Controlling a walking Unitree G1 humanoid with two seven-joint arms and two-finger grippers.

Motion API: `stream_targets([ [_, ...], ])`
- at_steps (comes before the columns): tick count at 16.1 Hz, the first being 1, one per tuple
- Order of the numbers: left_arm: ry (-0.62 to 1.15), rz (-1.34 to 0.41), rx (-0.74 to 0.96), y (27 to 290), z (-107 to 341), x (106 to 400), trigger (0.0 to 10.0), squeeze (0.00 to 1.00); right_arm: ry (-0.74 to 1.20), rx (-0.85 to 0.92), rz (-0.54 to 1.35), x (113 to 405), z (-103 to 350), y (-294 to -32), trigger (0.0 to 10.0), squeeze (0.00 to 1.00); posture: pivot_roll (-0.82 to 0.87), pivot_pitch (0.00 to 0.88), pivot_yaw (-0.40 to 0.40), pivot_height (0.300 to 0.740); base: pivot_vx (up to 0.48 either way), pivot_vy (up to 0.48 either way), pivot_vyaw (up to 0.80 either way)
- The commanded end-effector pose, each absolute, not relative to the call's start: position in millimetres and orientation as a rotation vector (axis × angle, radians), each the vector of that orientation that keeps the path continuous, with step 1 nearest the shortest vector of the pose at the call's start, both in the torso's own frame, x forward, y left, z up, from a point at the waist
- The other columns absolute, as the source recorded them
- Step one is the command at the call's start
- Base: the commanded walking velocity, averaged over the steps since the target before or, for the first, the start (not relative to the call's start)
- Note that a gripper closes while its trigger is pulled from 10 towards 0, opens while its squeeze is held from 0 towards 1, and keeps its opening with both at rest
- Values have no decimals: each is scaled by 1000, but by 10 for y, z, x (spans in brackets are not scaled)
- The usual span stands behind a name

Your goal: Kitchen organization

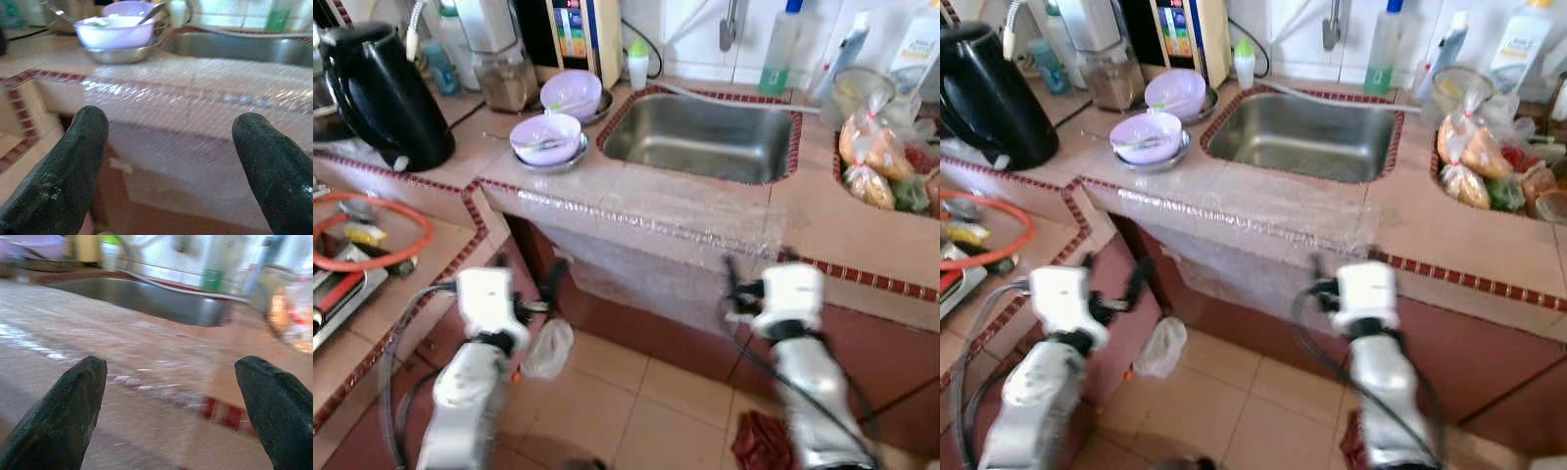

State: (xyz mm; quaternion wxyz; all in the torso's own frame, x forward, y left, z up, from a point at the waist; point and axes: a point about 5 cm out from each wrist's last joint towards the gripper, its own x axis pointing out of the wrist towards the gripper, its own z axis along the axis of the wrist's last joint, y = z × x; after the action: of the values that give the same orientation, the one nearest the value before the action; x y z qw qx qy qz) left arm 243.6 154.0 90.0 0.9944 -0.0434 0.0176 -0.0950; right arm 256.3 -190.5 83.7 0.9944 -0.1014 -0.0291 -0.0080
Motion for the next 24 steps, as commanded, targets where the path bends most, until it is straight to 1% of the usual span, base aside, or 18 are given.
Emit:
stream_targets([
  [1, 2, -166, -58, 1631, 980, 2480, 10000, 0, -74, -175, 6, 2601, 880, -1808, 10000, 0, 9, 0, 38, 740, 0, 0, 0],
  [5, 7, -180, -75, 1606, 1013, 2487, 10000, 0, -44, -225, -19, 2582, 827, -1751, 10000, 0, 0, 0, 39, 740, 0, 0, 0],
  [6, 7, -188, -69, 1599, 1018, 2470, 10000, 0, -47, -165, -3, 2565, 826, -1726, 10000, 0, -3, 0, 41, 740, 0, 0, 0],
  [7, 8, -197, -71, 1592, 1023, 2439, 10000, 0, -66, -138, -44, 2547, 851, -1756, 10000, 0, -4, 0, 42, 740, 0, 0, 0],
  [8, 7, -206, -70, 1589, 1030, 2415, 10000, 0, -72, -156, -86, 2528, 861, -1798, 10000, 0, -3, 0, 42, 740, 0, 0, 0],
  [9, 11, -216, -72, 1578, 1030, 2405, 10000, 0, -37, -144, -57, 2488, 833, -1794, 10000, 0, -2, 0, 40, 740, 0, 0, 0],
  [10, 15, -220, -74, 1572, 1026, 2404, 10000, 0, -37, -149, -38, 2462, 821, -1779, 10000, 0, -2, 0, 39, 740, 0, 349, 0],
  [11, 18, -234, -75, 1558, 1027, 2413, 10000, 0, -35, -118, -18, 2461, 811, -1756, 10000, 0, -1, 0, 39, 740, 0, 480, 0],
  [13, 21, -244, -72, 1540, 1027, 2428, 10000, 0, -25, -113, -22, 2477, 813, -1760, 10000, 0, -1, 0, 38, 740, 0, 480, 0],
  [15, 29, -244, -73, 1536, 1020, 2430, 10000, 0, -29, -117, -22, 2483, 821, -1765, 10000, 0, -2, 0, 36, 740, 0, 480, -800],
  [17, 36, -247, -69, 1528, 999, 2427, 10000, 0, -42, -109, -21, 2477, 849, -1777, 10000, 0, -3, 0, 31, 740, 0, 448, 0],
  [19, 20, -257, -64, 1501, 996, 2423, 10000, 0, -39, -122, -26, 2483, 855, -1799, 10000, 0, -1, 0, 24, 740, 0, 0, 0],
  [21, 30, -268, -105, 1489, 979, 2424, 10000, 0, -12, -139, -37, 2506, 830, -1810, 10000, 0, -2, 0, 17, 740, 0, 0, 0],
  [22, 24, -263, -76, 1499, 988, 2435, 10000, 0, -12, -155, -45, 2515, 834, -1795, 10000, 0, 0, 0, 12, 740, 0, 0, 0],
  [24, 18, -246, -80, 1507, 998, 2446, 10000, 0, -11, -162, -58, 2528, 825, -1787, 10000, 0, 1, 0, 7, 740, 0, 0, 0],
])
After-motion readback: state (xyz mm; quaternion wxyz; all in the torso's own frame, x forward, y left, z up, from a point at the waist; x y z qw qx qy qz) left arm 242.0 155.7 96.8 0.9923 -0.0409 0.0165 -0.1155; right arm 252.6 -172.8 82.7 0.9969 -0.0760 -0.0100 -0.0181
